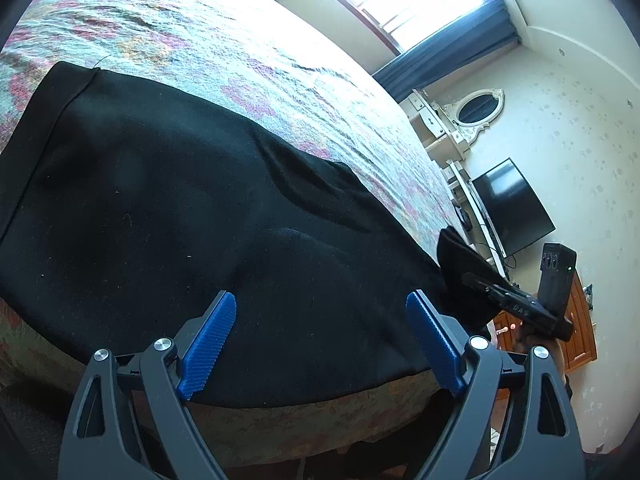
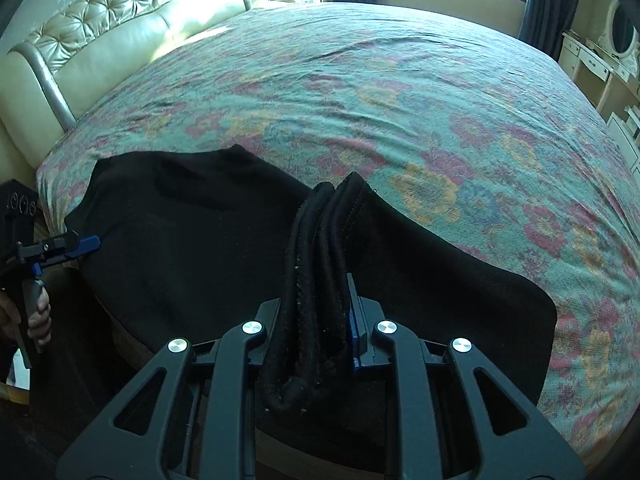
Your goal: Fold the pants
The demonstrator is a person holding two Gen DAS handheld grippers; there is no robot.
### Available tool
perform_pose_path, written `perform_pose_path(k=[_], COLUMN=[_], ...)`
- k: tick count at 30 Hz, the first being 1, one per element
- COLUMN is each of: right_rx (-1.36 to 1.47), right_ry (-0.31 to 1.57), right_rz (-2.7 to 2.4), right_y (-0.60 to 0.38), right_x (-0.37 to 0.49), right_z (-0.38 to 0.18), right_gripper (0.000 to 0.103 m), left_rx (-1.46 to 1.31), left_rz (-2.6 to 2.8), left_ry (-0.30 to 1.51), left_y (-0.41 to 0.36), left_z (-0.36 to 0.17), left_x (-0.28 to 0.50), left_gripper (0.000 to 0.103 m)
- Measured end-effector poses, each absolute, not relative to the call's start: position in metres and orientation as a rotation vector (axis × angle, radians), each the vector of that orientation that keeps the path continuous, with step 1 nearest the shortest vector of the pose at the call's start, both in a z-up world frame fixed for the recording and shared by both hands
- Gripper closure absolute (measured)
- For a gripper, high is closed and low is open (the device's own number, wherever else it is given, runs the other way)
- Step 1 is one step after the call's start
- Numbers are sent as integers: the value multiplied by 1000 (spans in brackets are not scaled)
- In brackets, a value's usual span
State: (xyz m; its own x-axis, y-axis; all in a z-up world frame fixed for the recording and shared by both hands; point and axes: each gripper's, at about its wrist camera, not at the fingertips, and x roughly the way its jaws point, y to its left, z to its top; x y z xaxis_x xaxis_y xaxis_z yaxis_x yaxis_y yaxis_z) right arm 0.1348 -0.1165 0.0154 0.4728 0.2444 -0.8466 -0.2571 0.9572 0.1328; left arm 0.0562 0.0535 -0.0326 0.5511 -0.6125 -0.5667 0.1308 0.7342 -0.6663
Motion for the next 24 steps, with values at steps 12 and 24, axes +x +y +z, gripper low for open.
perform_pose_path(k=[12,24], right_rx=[100,263], right_ry=[1082,1046], right_rz=[367,494], right_y=[-89,-66], right_x=[125,102], right_z=[-26,-15], right_gripper=[50,26], left_rx=[-651,-726], left_rz=[-484,-540], left_ry=[893,882], left_y=[62,97], left_z=[-37,-22], left_x=[59,56], left_gripper=[17,17])
